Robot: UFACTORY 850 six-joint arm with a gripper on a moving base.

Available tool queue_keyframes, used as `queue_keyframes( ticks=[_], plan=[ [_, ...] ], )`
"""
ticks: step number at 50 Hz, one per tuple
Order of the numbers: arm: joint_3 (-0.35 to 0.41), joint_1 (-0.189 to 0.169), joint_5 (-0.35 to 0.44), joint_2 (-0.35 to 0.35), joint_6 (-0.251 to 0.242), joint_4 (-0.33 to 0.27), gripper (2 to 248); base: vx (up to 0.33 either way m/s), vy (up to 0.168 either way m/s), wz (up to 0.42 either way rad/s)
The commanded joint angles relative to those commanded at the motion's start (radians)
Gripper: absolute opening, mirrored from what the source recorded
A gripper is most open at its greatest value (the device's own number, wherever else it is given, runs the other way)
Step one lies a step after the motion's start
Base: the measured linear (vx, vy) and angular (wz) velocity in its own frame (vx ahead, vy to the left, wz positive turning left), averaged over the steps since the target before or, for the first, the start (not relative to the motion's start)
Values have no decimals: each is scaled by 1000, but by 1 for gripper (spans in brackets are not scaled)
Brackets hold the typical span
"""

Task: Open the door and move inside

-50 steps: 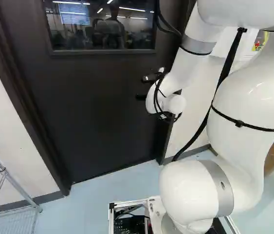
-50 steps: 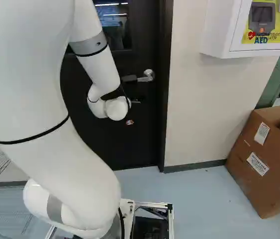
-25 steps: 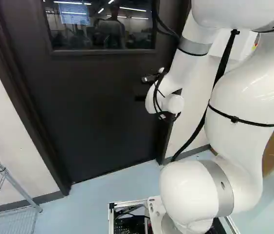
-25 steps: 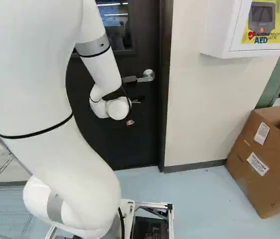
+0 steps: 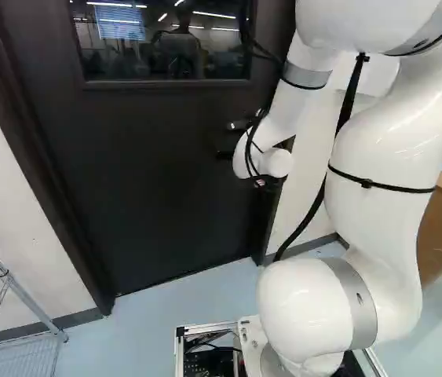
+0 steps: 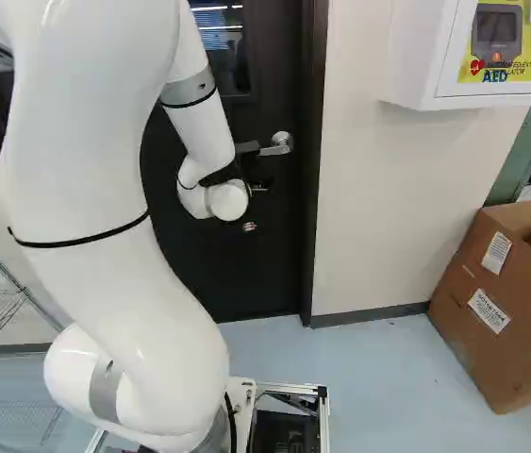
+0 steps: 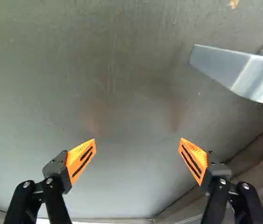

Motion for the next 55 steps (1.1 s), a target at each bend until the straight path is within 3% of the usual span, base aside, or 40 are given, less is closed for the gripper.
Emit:
queue_keyframes(
  ticks=[31, 55],
  plan=[
    [-102, 4, 0, -87, 0, -15, 247, 0, 0, 0],
    [-198, 7, 0, -166, 0, -64, 247, 0, 0, 0]
  ],
)
